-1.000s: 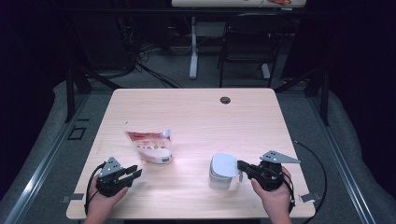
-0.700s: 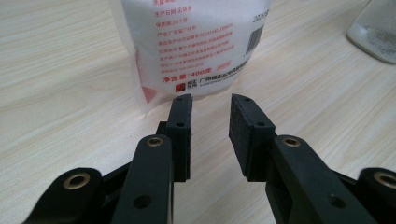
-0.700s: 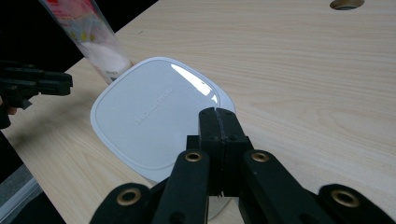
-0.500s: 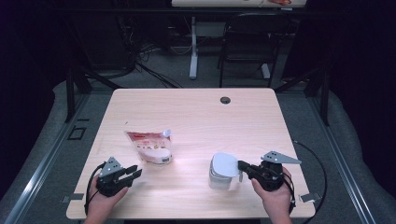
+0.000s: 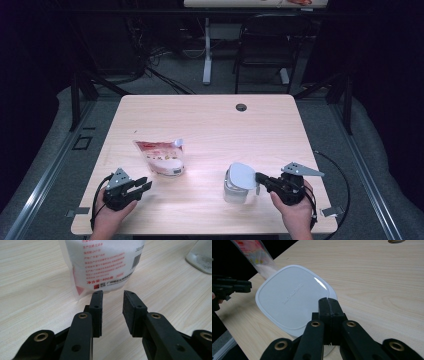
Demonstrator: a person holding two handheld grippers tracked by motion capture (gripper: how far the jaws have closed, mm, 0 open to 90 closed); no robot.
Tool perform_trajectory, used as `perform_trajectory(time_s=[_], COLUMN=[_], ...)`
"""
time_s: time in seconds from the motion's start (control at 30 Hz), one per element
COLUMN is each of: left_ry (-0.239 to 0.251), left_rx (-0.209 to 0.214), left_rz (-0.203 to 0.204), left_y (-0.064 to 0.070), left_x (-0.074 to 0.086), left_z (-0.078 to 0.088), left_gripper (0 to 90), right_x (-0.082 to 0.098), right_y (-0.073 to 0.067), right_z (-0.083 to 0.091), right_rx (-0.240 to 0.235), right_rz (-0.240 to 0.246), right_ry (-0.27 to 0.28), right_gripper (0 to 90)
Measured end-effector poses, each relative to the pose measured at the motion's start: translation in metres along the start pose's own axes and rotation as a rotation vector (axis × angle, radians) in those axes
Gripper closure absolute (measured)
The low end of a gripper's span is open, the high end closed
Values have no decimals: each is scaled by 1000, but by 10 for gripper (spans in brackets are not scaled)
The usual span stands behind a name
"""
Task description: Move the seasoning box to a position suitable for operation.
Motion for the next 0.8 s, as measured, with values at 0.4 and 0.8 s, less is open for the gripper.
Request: perform_trajectory(time_s=[0.4, 0.8], left_ry=[-2, -1], left_rx=[-1, -1], left_rz=[-1, 0], left_y=[0, 0], left_x=[0, 0], left_z=[0, 0], left_gripper=[697, 697], right_x=[2, 4], right_y=[2, 4], right_z=[0, -1], right_rx=[3, 4], right_rz=[-8, -16], right_ry=[-5, -14], right_gripper=[900, 900])
Point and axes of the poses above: each handheld gripper's, and its own axes: z roughly backward along the jaws, x roughly out of its underside, y roughly to its right, the point moved 6 cm from there along -z, roughly forward along the jaws, and after that the axes turned 4 degrees about x, right-handed, at the moved point
